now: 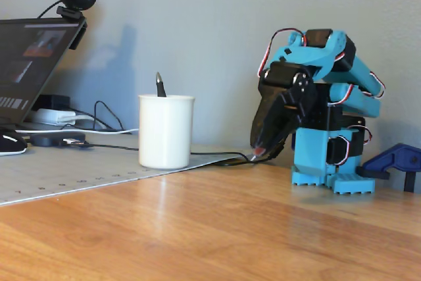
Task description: Grasp a pen and put it in a mug.
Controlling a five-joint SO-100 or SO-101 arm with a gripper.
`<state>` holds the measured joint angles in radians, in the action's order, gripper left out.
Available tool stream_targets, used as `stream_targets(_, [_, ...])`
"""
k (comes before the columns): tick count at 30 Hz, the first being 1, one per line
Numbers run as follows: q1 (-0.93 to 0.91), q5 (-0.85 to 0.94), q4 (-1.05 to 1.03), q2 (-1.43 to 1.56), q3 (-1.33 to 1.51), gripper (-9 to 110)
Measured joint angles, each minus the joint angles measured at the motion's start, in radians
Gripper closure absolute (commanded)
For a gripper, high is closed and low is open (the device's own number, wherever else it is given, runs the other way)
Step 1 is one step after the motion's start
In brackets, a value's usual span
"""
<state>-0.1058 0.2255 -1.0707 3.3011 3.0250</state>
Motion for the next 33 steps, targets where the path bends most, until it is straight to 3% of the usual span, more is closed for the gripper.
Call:
stream_targets(10, [0.000, -0.006, -0.012, 0.023, 0.129, 96])
stream_targets(18, [0.020, -0.178, -0.091, 0.023, 0.129, 96])
stream_targets(33, [0.026, -0.198, -0.094, 0.023, 0.129, 95])
